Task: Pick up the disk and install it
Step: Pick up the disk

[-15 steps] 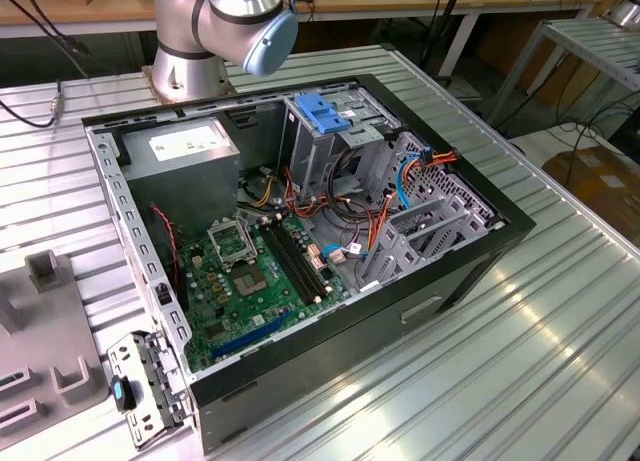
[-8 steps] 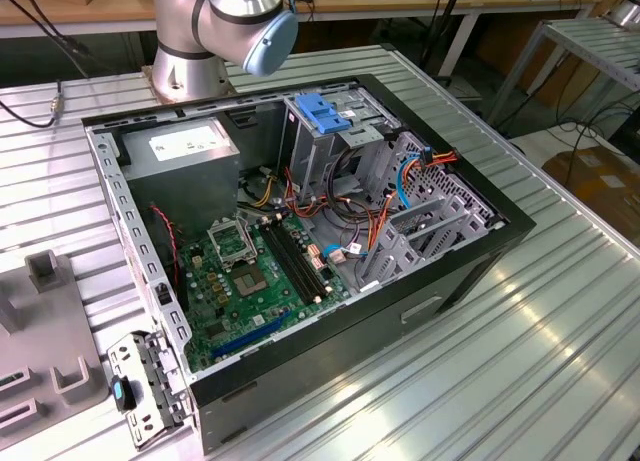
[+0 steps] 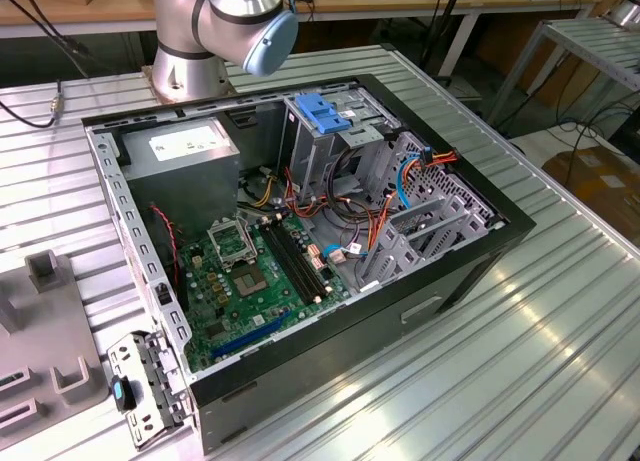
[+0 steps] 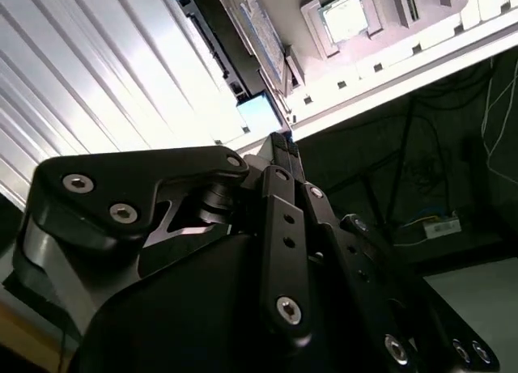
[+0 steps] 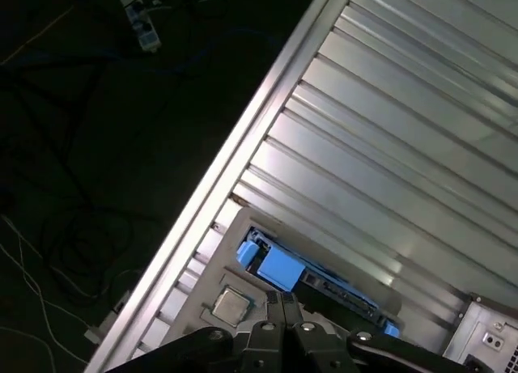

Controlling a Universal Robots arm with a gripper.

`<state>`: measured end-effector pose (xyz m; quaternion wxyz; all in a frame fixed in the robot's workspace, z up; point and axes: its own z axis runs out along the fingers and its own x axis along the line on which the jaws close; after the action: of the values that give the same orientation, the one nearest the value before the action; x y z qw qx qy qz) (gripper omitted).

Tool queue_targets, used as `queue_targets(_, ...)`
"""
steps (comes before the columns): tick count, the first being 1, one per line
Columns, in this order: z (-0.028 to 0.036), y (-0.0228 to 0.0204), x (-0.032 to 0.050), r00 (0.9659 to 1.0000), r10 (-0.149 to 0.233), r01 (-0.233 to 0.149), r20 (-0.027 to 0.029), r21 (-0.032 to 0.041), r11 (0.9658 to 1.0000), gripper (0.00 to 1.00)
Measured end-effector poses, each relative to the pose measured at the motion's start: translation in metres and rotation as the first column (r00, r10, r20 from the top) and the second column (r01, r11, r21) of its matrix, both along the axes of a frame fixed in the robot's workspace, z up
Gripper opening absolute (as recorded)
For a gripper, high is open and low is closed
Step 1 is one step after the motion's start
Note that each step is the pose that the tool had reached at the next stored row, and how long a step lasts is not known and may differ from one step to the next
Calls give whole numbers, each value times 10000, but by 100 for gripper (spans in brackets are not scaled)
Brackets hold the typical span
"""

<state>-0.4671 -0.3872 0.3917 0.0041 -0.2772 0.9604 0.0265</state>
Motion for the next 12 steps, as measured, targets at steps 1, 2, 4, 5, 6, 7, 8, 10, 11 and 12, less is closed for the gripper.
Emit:
queue_targets(1, 0, 0, 0, 9998, 220, -220, 0, 0, 9998, 11)
queue_targets(2, -1, 0, 0, 9988, 485, -485, 0, 0, 9988, 11)
queue_targets(4, -2, 0, 0, 9948, 1018, -1018, 0, 0, 9948, 11)
queue_targets(5, -3, 0, 0, 9930, 1184, -1184, 1, 0, 9930, 11)
queue_targets(6, -4, 0, 0, 9905, 1375, -1375, 0, 0, 9905, 11)
queue_targets(7, -5, 0, 0, 9879, 1553, -1553, 0, 0, 9879, 11)
queue_targets(8, -6, 0, 0, 9844, 1760, -1760, -1, 0, 9844, 11)
queue_targets(10, -8, 0, 0, 9807, 1954, -1954, -1, 0, 9807, 11)
queue_targets(11, -8, 0, 3, 9795, 2015, -2015, 0, 0, 9795, 11)
queue_targets(12, -9, 0, 7, 9782, 2078, -2078, -1, -1, 9782, 11)
